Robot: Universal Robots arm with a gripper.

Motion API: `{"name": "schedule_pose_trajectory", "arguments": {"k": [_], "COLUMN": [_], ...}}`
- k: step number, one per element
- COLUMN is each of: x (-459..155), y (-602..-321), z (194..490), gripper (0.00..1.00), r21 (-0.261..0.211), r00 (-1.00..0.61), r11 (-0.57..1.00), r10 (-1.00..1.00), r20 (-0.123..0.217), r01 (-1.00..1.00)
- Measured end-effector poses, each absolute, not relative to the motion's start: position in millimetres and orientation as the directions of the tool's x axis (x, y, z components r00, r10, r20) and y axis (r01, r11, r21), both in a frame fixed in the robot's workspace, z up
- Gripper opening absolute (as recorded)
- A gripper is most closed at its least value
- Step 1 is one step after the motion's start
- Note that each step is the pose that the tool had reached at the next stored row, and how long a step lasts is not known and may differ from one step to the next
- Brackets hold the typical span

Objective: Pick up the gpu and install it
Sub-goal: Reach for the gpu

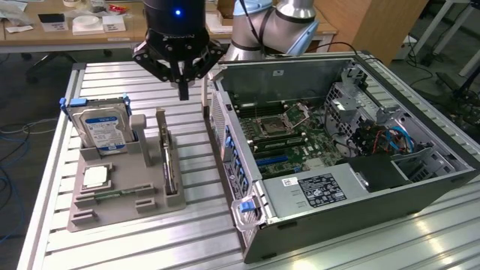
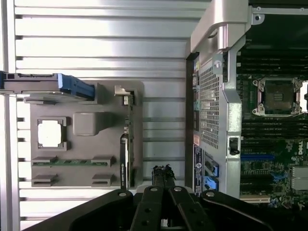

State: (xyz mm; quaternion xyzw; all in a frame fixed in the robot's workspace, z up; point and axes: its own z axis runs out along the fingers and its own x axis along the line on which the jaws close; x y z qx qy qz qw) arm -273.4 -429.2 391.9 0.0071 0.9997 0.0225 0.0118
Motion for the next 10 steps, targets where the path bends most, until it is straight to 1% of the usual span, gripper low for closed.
{"name": "schedule_pose_trajectory", "arguments": {"k": [10], "x": [-298.6], "y": [-430.8], "z": [391.7], "gripper": [0.11], "r21": [0.045], "r00": [-1.0], "r11": [0.999], "r10": [-0.005], "r20": [-0.023], "r01": [-0.006]}}
